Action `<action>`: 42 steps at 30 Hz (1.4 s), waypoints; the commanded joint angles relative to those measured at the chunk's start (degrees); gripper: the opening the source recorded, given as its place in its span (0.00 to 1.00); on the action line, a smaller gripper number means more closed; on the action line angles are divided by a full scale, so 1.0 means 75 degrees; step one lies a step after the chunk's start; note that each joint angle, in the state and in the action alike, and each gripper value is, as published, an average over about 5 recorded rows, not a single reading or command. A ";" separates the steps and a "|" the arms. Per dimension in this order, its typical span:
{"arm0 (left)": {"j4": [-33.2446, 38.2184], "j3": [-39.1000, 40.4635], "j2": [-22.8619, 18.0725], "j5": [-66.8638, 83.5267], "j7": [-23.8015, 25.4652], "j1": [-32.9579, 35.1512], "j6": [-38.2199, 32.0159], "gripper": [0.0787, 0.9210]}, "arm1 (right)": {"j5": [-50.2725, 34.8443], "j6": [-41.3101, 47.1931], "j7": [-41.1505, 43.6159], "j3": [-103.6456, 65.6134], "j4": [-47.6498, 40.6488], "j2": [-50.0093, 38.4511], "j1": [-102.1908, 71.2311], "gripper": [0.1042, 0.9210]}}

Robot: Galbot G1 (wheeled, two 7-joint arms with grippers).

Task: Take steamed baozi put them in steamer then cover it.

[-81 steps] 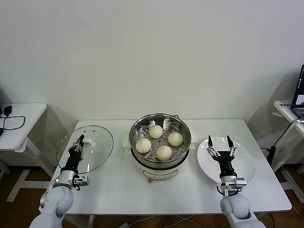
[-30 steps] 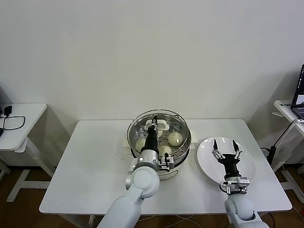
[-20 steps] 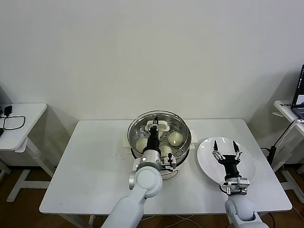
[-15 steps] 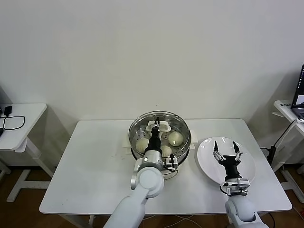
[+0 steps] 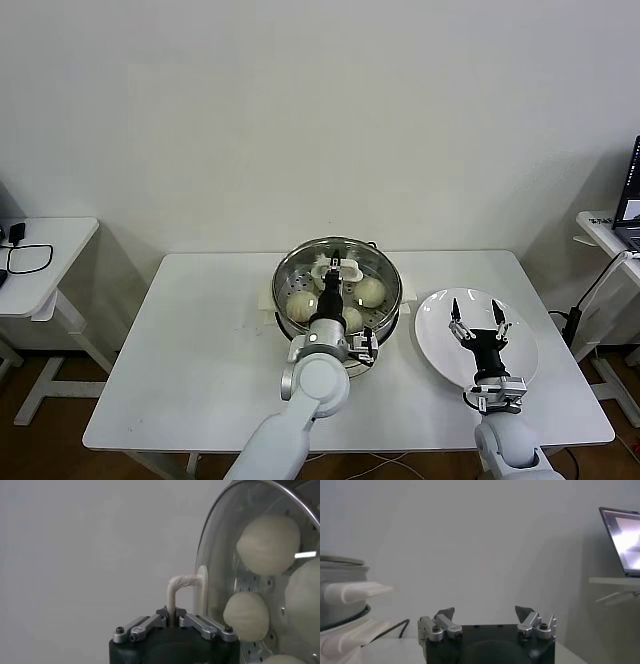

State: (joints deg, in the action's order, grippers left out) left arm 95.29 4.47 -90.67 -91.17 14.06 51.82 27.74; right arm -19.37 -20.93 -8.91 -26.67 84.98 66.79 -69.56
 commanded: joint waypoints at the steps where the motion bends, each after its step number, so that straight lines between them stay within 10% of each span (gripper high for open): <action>1: -0.0087 -0.0005 -0.0029 -0.0138 0.0012 0.0013 -0.0019 0.13 | 0.0001 -0.0017 0.0006 -0.0004 -0.0018 -0.0006 0.0011 0.88; 16: 0.0013 -0.0106 -0.0053 -0.0215 0.0000 0.0189 -0.0155 0.15 | -0.0006 -0.0032 0.0023 0.0012 0.0007 -0.0011 -0.0009 0.88; 35: 0.3395 0.0059 0.1203 0.1409 -0.0090 0.2087 -0.0072 0.77 | -0.0080 0.0145 0.0053 0.0284 -0.0154 -0.0136 0.0178 0.88; 42: 0.4681 -0.1338 0.1688 0.5560 -0.1816 0.2949 -0.0401 0.88 | -0.0193 0.0502 -0.0166 0.0476 -0.0018 -0.0292 0.0118 0.88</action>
State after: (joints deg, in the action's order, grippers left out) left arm 113.98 3.84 -83.69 -82.39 12.77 64.14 26.86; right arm -19.96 -19.64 -8.97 -24.25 84.34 65.42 -68.59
